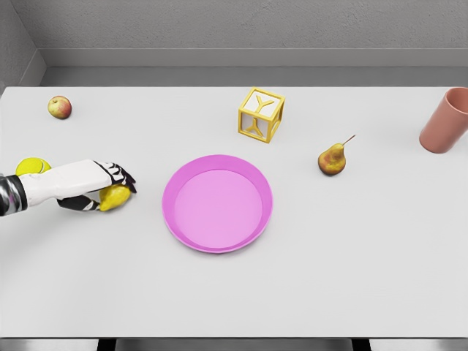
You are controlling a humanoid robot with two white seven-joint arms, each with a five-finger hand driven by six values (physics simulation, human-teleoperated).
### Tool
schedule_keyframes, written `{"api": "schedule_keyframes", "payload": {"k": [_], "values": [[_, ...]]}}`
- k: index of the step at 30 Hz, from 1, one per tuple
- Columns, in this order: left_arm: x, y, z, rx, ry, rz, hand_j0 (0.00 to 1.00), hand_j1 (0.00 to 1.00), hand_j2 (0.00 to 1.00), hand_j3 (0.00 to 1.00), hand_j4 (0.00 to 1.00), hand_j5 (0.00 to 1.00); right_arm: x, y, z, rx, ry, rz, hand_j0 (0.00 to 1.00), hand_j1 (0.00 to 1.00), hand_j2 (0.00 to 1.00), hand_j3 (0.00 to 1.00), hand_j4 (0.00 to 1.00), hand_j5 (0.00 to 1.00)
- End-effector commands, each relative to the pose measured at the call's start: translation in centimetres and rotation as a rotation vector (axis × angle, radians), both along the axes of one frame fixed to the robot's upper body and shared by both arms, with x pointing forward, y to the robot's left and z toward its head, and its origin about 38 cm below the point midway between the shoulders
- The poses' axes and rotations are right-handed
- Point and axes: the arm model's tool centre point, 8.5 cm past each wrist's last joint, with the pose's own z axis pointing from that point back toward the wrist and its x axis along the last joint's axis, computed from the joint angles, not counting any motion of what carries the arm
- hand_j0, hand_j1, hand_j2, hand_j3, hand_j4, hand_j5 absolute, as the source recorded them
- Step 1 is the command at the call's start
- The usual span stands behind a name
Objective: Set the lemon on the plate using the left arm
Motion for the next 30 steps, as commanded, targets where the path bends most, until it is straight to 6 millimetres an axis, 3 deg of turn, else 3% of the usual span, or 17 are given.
{"api": "schedule_keyframes", "payload": {"k": [1,7,13,18,30], "values": [[0.0,0.0,0.1,-0.017,0.003,0.005,0.61,0.61,0.61,0.61,0.61,0.61,0.0,0.0,0.0,0.000,0.000,0.000,1.00,1.00,1.00,1.00,1.00,1.00],[0.2,-0.3,0.9,-0.071,0.001,0.005,0.61,0.61,0.61,0.61,0.61,0.61,0.0,0.0,0.0,-0.001,0.000,0.000,1.00,1.00,1.00,1.00,1.00,1.00],[-0.2,-3.2,2.9,-0.121,-0.048,-0.080,0.61,0.61,0.61,0.61,0.61,0.61,0.0,0.0,0.0,0.000,0.000,0.000,1.00,1.00,1.00,1.00,1.00,1.00],[-1.2,-6.6,3.3,-0.147,-0.068,-0.170,0.60,0.60,0.60,0.60,0.60,0.60,0.0,0.0,0.0,0.000,0.000,0.000,1.00,1.00,1.00,1.00,1.00,1.00],[-1.8,-10.6,3.4,-0.203,-0.076,-0.253,0.60,0.60,0.60,0.60,0.60,0.60,0.0,0.0,0.0,0.000,0.000,0.000,1.00,1.00,1.00,1.00,1.00,1.00]]}}
